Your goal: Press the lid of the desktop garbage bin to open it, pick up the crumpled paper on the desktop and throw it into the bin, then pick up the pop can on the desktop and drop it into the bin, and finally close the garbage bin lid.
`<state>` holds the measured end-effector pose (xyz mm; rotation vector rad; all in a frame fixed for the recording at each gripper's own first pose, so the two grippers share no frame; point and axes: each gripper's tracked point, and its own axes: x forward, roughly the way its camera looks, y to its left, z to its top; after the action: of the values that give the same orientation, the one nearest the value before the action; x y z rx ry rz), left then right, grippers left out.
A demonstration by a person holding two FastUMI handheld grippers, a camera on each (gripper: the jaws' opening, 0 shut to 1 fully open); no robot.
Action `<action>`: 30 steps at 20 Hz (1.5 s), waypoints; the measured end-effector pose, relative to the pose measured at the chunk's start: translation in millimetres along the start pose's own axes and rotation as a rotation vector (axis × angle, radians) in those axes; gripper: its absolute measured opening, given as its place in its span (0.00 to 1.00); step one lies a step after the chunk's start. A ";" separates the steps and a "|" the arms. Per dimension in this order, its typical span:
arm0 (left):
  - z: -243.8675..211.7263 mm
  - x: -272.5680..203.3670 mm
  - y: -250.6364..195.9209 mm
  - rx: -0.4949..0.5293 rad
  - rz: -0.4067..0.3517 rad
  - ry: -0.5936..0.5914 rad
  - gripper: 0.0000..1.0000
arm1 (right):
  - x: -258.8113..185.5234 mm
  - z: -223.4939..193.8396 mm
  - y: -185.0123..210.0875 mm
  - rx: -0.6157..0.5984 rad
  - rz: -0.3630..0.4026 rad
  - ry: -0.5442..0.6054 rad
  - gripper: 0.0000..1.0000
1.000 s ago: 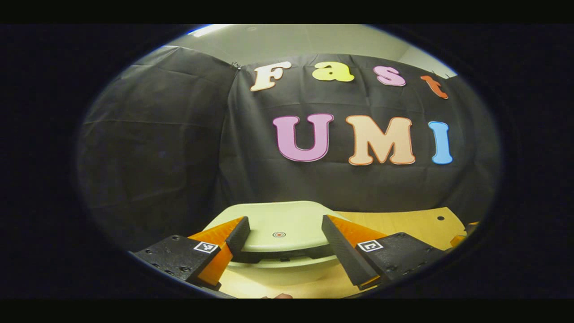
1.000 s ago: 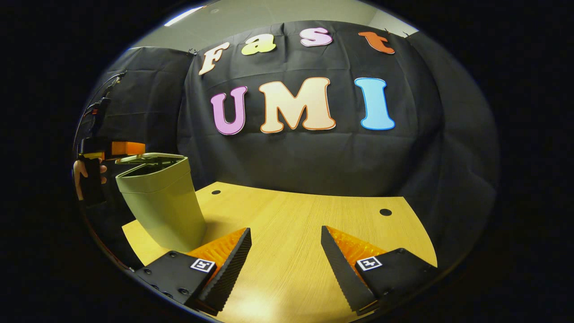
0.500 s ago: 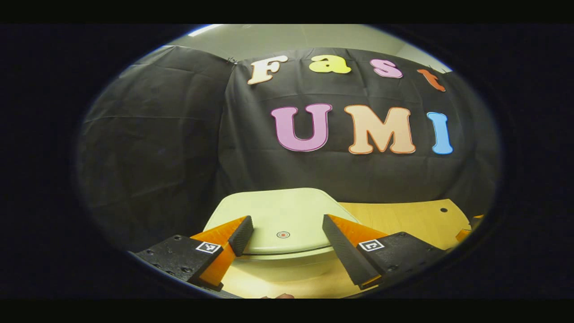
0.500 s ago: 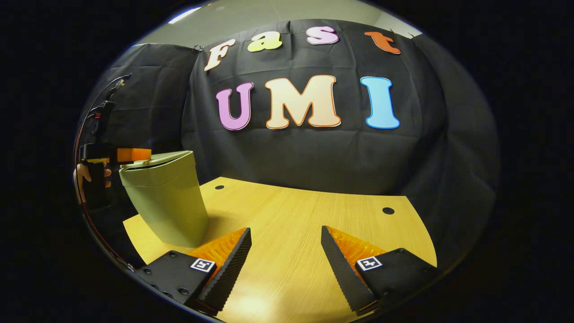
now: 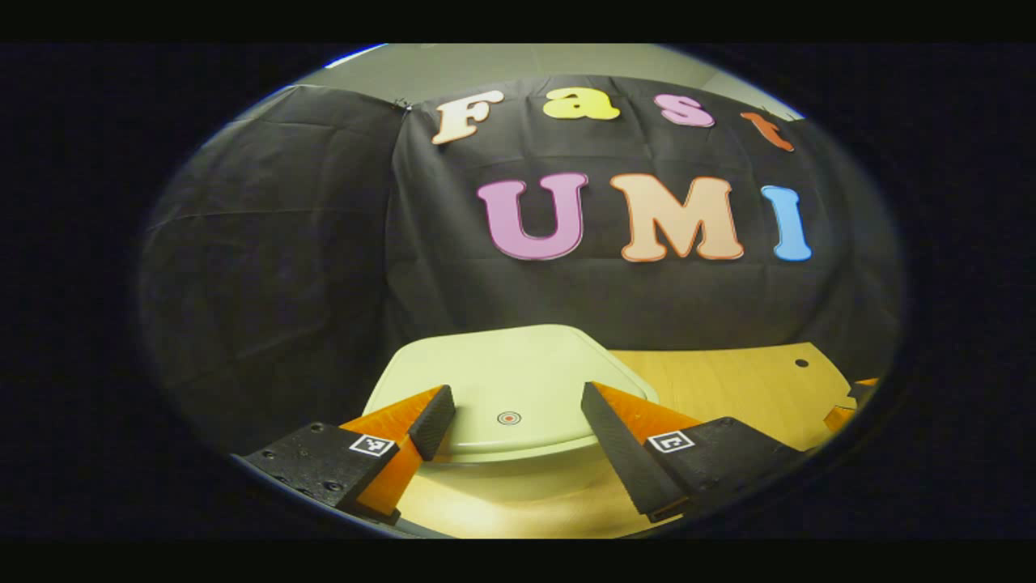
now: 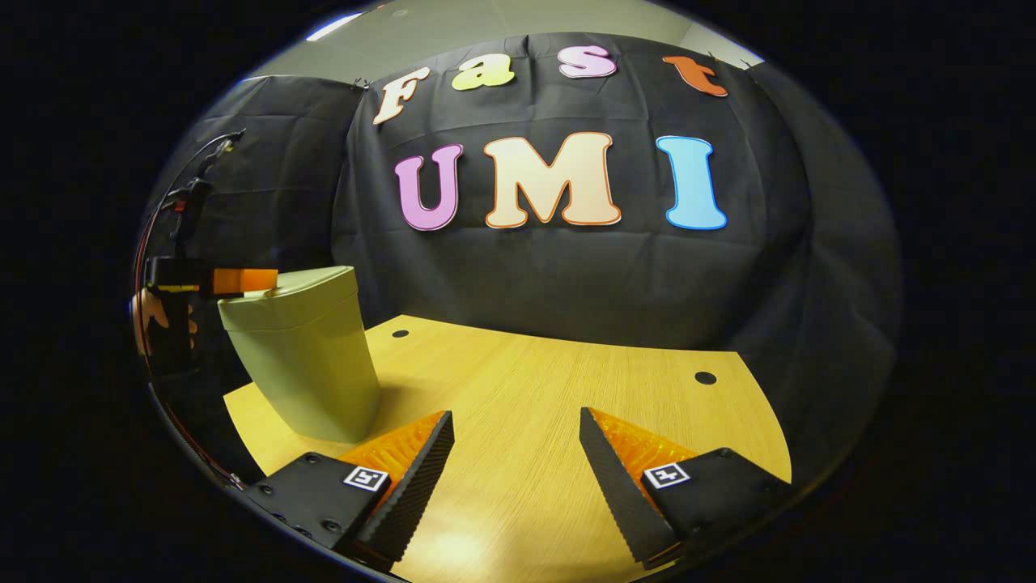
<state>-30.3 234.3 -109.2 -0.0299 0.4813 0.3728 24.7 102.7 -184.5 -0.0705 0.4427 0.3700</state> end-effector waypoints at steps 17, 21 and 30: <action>60.9 -21.4 -70.8 0.024 -0.266 -0.303 0.95 | -27.1 76.2 -13.0 0.025 -0.044 -0.178 0.98; 76.6 -34.0 -138.7 -0.016 -0.403 -0.352 0.95 | -58.3 119.5 -39.3 0.040 -0.134 -0.289 0.98; 90.0 -57.6 -234.8 -0.046 -0.607 -0.374 0.96 | -112.5 139.5 -91.4 0.087 -0.290 -0.419 0.98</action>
<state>46.5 6.0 -16.8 -0.1449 0.0784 -0.2076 20.3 0.4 -11.3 0.0287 0.0308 0.0739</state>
